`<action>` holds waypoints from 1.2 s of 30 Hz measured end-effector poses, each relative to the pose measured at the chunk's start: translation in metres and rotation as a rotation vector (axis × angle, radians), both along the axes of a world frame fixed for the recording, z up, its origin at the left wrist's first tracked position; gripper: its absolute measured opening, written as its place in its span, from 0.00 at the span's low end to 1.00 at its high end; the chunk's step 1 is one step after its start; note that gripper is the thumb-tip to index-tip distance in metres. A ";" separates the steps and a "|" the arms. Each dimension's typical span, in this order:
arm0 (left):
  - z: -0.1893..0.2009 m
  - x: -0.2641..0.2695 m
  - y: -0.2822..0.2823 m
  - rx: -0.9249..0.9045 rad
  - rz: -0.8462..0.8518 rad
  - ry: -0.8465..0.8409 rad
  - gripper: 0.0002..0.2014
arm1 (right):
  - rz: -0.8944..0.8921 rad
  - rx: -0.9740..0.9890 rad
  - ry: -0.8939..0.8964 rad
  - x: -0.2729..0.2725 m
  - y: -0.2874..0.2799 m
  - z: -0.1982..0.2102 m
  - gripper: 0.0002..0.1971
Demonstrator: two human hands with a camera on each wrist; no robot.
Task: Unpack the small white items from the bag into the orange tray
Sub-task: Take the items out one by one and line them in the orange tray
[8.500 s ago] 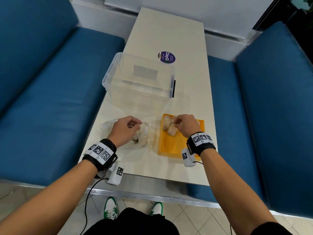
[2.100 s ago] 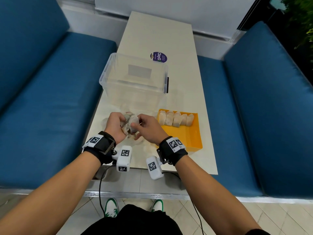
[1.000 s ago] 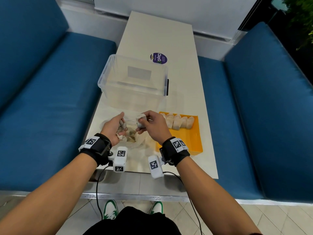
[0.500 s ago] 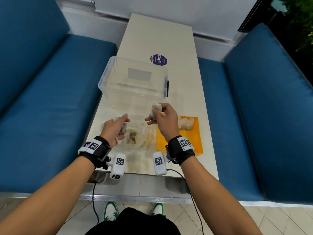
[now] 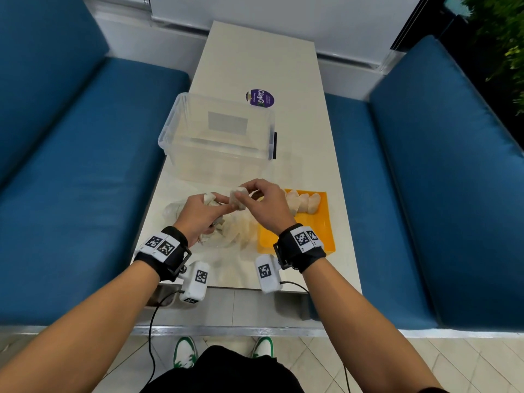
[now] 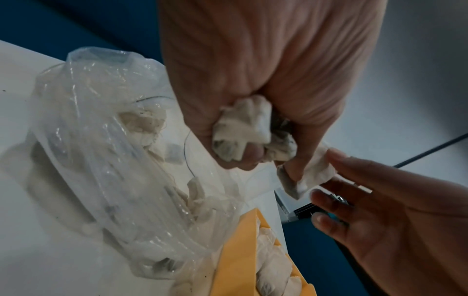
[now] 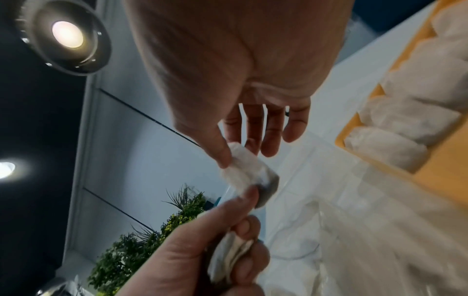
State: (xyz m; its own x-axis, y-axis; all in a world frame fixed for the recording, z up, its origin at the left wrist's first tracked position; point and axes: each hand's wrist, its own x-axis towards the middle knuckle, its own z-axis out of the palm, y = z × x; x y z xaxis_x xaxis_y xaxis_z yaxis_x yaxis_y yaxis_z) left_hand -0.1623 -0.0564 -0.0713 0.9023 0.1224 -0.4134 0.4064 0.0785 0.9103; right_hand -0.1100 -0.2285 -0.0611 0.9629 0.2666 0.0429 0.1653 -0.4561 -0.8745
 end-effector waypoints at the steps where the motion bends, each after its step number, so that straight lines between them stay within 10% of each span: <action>1: -0.001 0.000 -0.001 0.010 0.002 0.002 0.11 | 0.006 -0.029 -0.023 0.001 -0.003 0.003 0.07; 24: -0.027 0.000 0.007 0.078 0.106 0.075 0.13 | -0.001 -0.827 0.125 0.058 -0.150 -0.030 0.03; 36: -0.036 -0.001 0.021 0.050 0.155 0.107 0.14 | -0.113 -0.864 0.024 0.084 -0.144 -0.058 0.10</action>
